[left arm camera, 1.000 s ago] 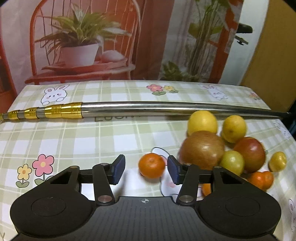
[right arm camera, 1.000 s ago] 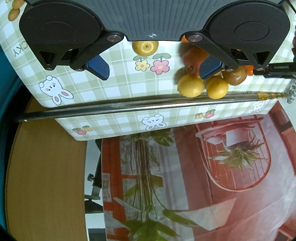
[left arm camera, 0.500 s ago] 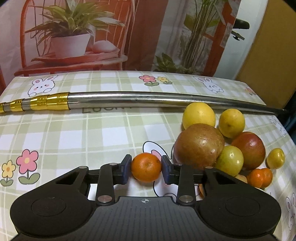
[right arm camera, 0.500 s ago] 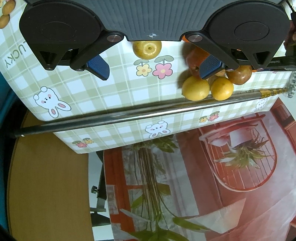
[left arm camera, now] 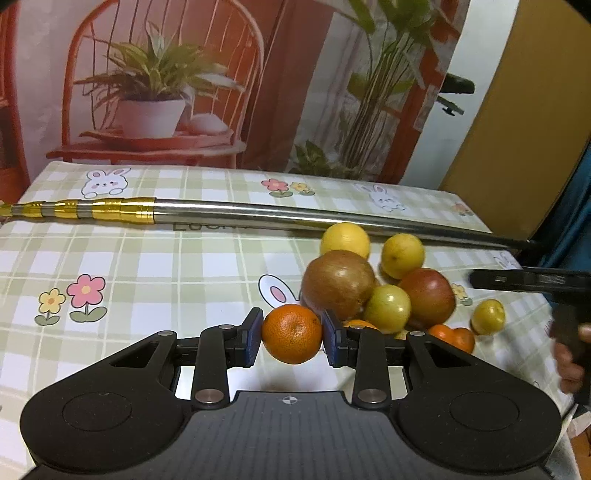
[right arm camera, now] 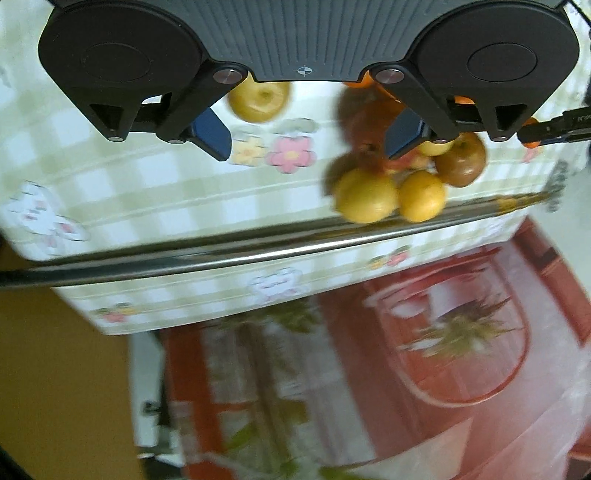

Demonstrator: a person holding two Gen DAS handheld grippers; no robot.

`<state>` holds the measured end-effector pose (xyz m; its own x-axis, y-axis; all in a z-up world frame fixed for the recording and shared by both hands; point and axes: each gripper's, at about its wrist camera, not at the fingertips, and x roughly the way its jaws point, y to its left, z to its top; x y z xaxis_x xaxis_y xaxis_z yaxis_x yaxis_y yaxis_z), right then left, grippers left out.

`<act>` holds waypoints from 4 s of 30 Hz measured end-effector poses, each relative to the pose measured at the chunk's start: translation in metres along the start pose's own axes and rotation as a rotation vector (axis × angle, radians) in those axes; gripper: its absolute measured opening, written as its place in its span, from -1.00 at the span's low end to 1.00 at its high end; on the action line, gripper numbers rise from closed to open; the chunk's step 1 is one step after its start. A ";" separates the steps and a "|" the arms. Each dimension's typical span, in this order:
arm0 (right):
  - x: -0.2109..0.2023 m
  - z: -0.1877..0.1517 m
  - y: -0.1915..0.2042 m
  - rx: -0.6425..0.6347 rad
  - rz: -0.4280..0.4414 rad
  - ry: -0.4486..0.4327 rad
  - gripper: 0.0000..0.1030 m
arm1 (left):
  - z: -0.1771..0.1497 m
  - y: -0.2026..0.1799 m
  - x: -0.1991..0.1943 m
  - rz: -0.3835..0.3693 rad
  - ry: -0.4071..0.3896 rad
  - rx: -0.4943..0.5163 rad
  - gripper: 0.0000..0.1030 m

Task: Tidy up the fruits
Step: 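Lower the right gripper onto the red apple and close on it, then carry the tangerine with the left gripper onto the white plate and release while right releases the apple there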

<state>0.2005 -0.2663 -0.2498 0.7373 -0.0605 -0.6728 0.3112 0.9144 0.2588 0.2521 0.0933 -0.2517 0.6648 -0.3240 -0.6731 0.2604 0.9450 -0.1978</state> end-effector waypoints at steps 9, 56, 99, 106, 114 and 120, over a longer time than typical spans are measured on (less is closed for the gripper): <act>0.066 0.008 0.020 0.012 0.194 0.131 0.43 | -0.009 -0.003 -0.015 -0.018 -0.009 -0.027 -0.30; -0.041 -0.119 0.118 -0.394 0.070 0.016 0.13 | -0.087 -0.047 -0.029 0.000 0.067 0.050 -0.30; -0.051 -0.113 0.098 -0.226 0.185 -0.003 0.34 | -0.096 -0.047 -0.029 0.021 0.054 0.001 -0.29; -0.045 -0.119 0.093 -0.188 0.168 0.007 0.14 | -0.096 -0.048 -0.029 0.025 0.051 0.005 -0.29; -0.047 -0.120 0.104 -0.264 0.144 0.008 0.15 | -0.097 -0.044 -0.030 0.008 0.041 -0.023 -0.20; -0.052 -0.118 0.102 -0.234 0.185 0.003 0.43 | -0.095 -0.045 -0.037 0.010 0.000 -0.030 -0.01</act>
<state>0.1236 -0.1230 -0.2703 0.7669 0.1168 -0.6310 0.0248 0.9772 0.2110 0.1489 0.0672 -0.2856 0.6670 -0.3145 -0.6754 0.2323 0.9491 -0.2126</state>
